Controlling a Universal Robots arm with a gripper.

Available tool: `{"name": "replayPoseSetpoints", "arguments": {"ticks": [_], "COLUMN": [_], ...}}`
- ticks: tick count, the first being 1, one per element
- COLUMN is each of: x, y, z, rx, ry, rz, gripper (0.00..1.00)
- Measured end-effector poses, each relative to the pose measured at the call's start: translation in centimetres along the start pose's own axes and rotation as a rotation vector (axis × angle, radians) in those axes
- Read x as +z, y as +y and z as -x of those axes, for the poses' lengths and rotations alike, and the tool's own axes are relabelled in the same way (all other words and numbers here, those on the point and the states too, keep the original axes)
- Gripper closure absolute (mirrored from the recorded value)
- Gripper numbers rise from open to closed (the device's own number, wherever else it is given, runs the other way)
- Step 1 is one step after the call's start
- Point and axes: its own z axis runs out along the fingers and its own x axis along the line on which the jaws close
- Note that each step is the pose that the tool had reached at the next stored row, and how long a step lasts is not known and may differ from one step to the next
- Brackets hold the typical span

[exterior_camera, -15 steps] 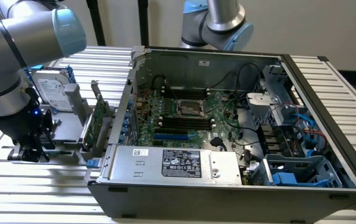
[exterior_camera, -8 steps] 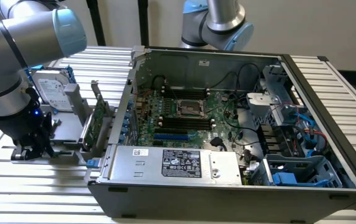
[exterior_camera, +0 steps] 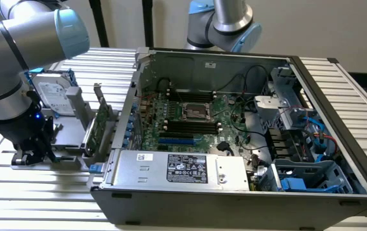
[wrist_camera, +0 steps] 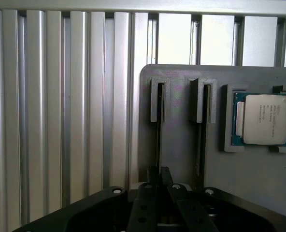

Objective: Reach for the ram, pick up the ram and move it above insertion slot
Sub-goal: 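Pick up the ram and move it above insertion slot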

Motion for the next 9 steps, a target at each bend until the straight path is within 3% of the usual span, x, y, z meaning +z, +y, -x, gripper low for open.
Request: {"name": "replayPoseSetpoints", "arguments": {"ticks": [4,9], "x": [0.00,0.00], "y": [0.00,0.00], "z": [0.00,0.00], "rx": [0.001,0.001], "ry": [-0.0022,-0.0092], "rz": [-0.0001,-0.0039], "gripper": [0.86,0.86]}}
